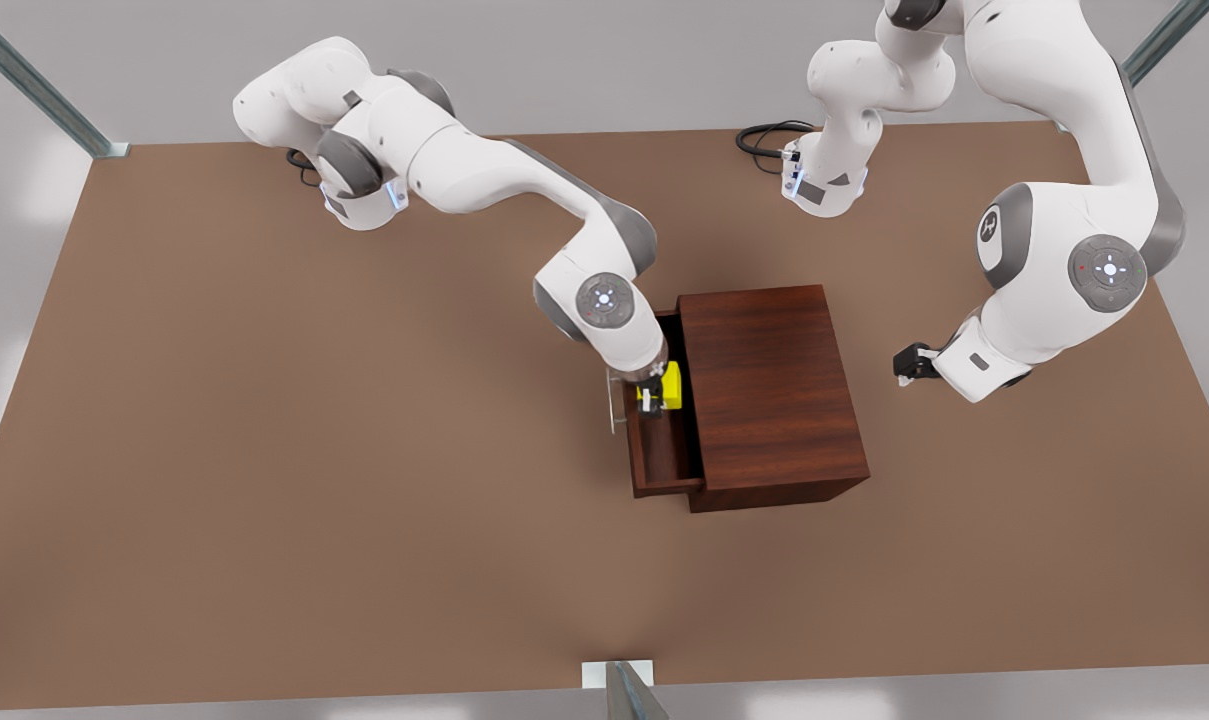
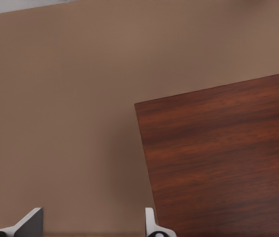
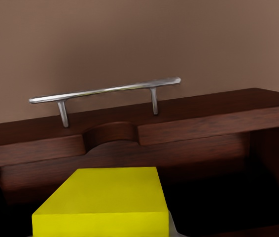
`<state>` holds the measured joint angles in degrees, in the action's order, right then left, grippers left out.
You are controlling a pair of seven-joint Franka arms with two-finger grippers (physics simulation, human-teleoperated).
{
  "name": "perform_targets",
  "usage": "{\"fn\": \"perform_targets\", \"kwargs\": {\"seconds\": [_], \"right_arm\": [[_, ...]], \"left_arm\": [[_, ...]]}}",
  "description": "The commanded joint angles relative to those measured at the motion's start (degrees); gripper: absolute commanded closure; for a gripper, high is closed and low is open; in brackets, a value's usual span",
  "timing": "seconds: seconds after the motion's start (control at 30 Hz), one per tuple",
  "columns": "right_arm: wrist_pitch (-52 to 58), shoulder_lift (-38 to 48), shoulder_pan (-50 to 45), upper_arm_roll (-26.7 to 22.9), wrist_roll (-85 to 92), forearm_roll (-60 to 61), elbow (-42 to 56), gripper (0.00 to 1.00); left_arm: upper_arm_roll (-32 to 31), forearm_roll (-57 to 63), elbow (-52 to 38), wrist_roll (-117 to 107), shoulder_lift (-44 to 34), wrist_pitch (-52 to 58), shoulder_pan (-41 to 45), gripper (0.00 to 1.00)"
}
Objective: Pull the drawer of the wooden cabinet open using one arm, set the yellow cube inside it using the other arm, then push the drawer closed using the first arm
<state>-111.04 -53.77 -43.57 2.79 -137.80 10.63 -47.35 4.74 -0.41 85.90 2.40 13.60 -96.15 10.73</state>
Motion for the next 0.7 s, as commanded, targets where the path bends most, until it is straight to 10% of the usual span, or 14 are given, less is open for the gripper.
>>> {"fn": "perform_targets", "kwargs": {"seconds": [0.0, 0.07, 0.1, 0.33, 0.43, 0.53, 0.67], "right_arm": [[-1.0, -0.2, -0.3, -0.2, -15.4, 0.4, 0.1, 0.4], [-1.1, -0.2, -0.8, -0.7, -15.7, 0.4, 0.1, 0.4], [-1.1, -0.2, -0.9, -0.9, -15.2, 0.4, 0.1, 0.0], [10.0, 6.1, 5.5, -2.9, -2.9, -0.3, 0.0, 0.0], [20.1, 12.8, 21.0, -2.0, 34.8, -0.5, -1.2, 0.0], [17.2, 27.0, 35.4, -2.2, 98.0, -10.8, -22.6, 0.0], [10.7, 42.6, 39.0, -9.3, 139.2, -11.9, -46.1, 0.0]], "left_arm": [[0.0, 0.1, 0.0, -0.1, -0.1, -0.1, 0.0, 0.0], [0.0, 0.1, -0.1, -0.1, -0.1, -0.1, 0.0, 0.0], [0.0, 0.1, 0.0, 0.0, -0.1, -0.1, 0.1, 0.0], [0.0, 0.1, -0.1, -0.1, -0.1, -0.2, 0.0, 0.0], [-0.3, 0.5, -6.5, -6.7, -0.1, 0.8, 5.2, 0.0], [-0.3, 3.2, -15.9, -32.8, 4.0, 1.8, 19.1, 0.0], [-0.2, 4.6, -30.4, -74.5, 16.2, -4.4, 32.2, 0.0]]}}
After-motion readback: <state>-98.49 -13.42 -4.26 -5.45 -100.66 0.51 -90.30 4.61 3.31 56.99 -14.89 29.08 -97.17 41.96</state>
